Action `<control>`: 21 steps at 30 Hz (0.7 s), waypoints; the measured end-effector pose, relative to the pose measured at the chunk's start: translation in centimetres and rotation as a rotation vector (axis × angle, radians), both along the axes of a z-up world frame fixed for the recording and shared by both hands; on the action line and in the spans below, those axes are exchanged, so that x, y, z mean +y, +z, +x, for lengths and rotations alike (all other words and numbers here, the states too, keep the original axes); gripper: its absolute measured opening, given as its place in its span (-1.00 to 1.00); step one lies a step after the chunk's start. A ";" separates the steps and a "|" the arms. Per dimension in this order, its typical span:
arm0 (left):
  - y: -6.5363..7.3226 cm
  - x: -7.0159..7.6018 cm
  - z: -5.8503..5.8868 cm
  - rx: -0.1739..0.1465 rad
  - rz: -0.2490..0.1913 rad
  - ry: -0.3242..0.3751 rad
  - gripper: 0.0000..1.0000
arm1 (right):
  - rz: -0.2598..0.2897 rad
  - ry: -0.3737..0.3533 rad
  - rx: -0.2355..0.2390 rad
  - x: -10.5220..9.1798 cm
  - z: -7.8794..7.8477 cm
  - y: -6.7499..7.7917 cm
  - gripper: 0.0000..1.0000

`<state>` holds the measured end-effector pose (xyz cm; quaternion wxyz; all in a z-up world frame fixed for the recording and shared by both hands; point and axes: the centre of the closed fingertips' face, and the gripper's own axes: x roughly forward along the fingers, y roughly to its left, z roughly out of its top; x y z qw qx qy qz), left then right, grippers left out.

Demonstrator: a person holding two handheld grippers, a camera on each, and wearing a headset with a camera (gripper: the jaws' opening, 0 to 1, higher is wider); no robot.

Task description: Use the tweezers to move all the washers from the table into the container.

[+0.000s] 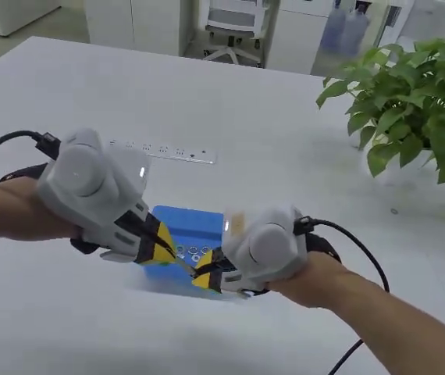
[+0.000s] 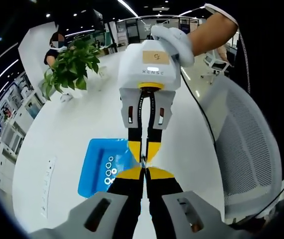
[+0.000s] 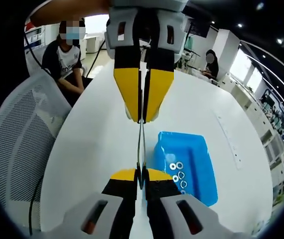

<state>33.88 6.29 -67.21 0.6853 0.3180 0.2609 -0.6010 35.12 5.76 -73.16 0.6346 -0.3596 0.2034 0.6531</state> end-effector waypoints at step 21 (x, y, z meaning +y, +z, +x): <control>-5.4 1.6 -2.2 0.036 0.108 0.000 -0.89 | -0.084 0.044 0.000 -0.8 -2.5 -2.7 -0.87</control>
